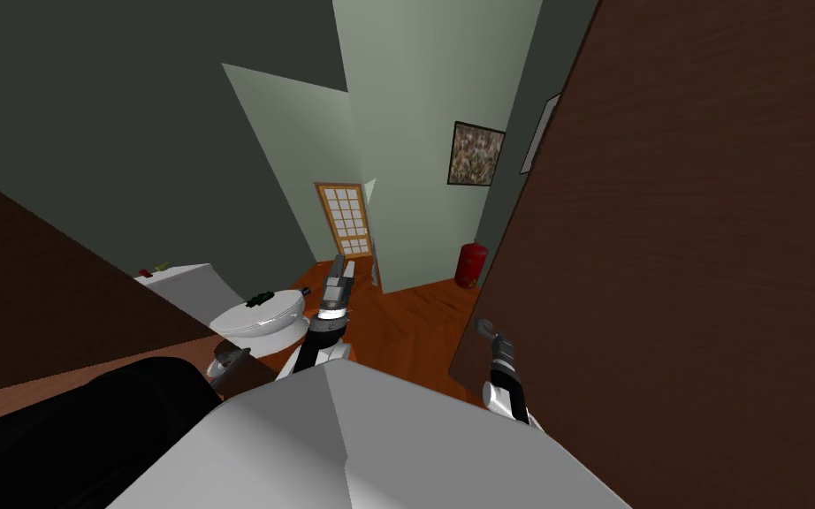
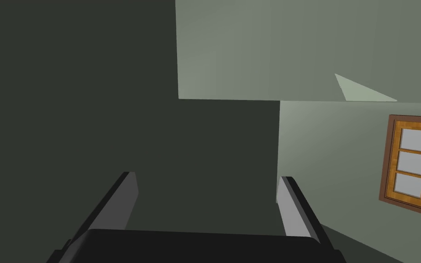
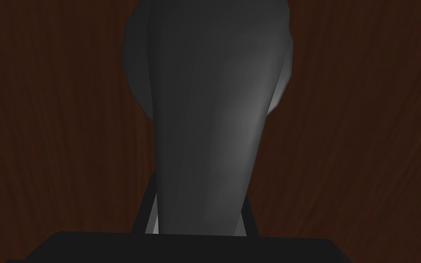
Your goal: Push the door open
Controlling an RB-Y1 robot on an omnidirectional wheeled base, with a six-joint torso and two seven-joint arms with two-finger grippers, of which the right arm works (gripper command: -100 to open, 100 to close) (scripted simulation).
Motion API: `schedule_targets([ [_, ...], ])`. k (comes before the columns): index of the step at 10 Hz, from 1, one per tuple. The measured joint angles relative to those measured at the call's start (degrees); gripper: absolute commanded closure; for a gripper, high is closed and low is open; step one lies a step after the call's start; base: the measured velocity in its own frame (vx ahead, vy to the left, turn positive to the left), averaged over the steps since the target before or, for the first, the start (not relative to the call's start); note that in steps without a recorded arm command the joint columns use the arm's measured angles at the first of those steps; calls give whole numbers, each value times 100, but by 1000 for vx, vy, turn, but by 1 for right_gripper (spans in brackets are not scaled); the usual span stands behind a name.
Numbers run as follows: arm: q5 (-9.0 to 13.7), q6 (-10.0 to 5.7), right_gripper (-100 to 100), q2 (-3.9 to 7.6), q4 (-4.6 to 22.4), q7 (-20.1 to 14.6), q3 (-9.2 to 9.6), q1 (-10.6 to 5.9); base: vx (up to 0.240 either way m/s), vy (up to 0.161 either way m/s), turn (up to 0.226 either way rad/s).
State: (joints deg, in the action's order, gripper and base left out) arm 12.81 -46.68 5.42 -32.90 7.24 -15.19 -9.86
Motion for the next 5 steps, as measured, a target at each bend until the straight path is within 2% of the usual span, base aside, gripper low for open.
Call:
schedule_targets([
  [2,57,19,100,-16,-123,49,-105,56,177,56,-71],
  [5,154,37,100,-18,-122,106,-271,98,182,45,-54],
])
